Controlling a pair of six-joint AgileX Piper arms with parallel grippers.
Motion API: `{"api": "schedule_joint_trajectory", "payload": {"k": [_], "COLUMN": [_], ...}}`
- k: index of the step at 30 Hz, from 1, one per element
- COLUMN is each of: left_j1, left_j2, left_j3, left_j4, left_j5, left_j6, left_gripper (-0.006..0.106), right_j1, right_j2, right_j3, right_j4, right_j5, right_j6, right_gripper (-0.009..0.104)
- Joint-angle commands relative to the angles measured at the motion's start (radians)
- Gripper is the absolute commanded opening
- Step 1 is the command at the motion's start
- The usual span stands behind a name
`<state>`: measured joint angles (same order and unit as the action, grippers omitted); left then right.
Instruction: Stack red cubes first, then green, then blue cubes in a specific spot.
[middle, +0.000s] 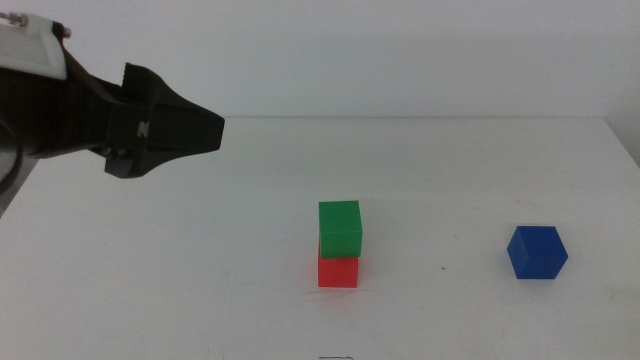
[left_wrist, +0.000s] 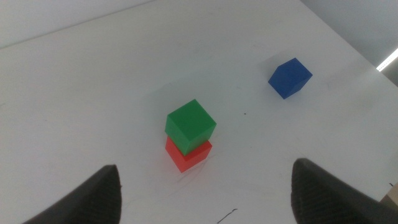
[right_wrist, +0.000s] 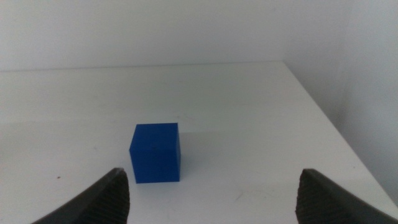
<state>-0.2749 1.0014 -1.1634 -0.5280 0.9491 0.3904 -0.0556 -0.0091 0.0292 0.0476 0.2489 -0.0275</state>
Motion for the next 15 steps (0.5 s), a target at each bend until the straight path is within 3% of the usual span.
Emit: {"api": "schedule_joint_trajectory", "payload": {"k": [1, 4, 9, 15], "left_j1": [-0.002, -0.002, -0.002, -0.002], "left_j2": [-0.013, -0.013, -0.013, -0.013], "left_j3": [-0.023, -0.023, -0.023, -0.023], "left_j4": [-0.042, -0.042, -0.042, -0.042], "left_j5": [-0.05, -0.049, -0.051, -0.051], "left_j6": [-0.009, -0.009, -0.009, -0.009], "left_gripper": [0.094, 0.094, 0.094, 0.094], "right_j1": [0.01, 0.013, 0.013, 0.013], "right_j2": [-0.023, -0.023, 0.103, 0.38], "right_j3": [-0.018, -0.018, -0.311, -0.678], "right_j4": [-0.011, -0.011, 0.004, -0.004], "right_j5": [-0.078, -0.076, 0.265, 0.44], "right_j6": [-0.006, -0.006, -0.006, -0.006], "right_gripper": [0.094, 0.094, 0.094, 0.094]}}
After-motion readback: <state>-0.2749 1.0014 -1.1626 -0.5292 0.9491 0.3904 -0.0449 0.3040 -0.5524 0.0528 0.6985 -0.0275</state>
